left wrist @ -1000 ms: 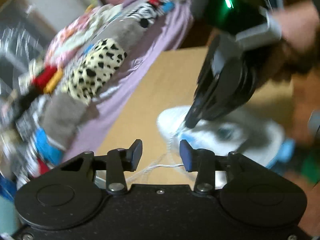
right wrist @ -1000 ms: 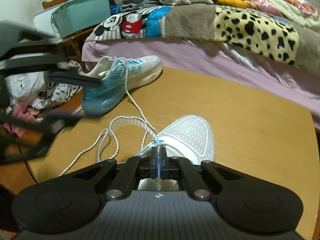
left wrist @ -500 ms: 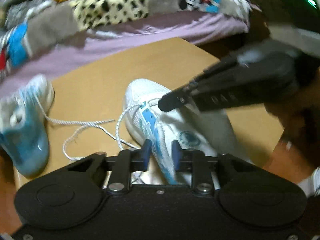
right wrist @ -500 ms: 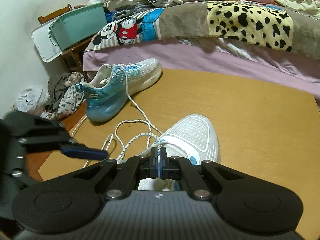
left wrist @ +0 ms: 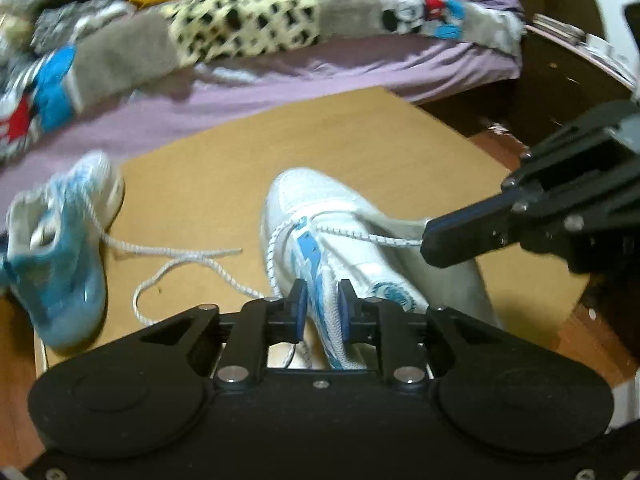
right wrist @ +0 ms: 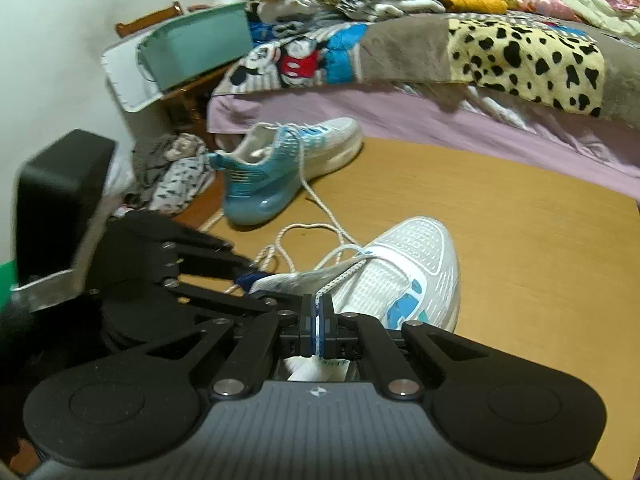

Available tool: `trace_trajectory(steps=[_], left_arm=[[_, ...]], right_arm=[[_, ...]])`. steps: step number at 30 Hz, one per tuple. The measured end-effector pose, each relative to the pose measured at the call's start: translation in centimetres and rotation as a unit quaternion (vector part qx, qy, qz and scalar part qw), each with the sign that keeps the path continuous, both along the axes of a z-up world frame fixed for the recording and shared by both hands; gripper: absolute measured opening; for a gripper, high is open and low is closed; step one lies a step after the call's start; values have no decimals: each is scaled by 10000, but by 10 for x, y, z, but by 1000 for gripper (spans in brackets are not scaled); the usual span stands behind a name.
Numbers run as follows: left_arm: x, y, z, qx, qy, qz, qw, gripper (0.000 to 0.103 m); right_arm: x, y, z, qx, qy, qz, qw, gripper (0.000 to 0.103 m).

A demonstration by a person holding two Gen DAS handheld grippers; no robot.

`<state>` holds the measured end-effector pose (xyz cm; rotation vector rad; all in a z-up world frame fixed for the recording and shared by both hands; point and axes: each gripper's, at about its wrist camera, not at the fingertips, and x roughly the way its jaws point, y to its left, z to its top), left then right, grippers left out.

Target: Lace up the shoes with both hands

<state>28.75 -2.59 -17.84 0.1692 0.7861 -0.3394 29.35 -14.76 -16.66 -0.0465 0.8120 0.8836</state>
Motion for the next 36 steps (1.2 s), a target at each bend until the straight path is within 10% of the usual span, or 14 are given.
trace_trajectory(steps=[5,11,27,36], left_arm=[[-24,-14,8,877,-899,-906,9879,18],[-66,-34,8,1651,-2127,-2370,9335,18],[-77,-35,-15,2738,-3034,-3368,8483,7],[-72,-37,-13,2719,-2955,-3304,8542,2]], right_arm=[[-7,-18,8,47,14,-33,10000,3],[-9,-30,11,346,236,-36,9991,3],[-3,-47,11,621,524,239,9964,3],[7,-57,2,797,632,137,9947,3]])
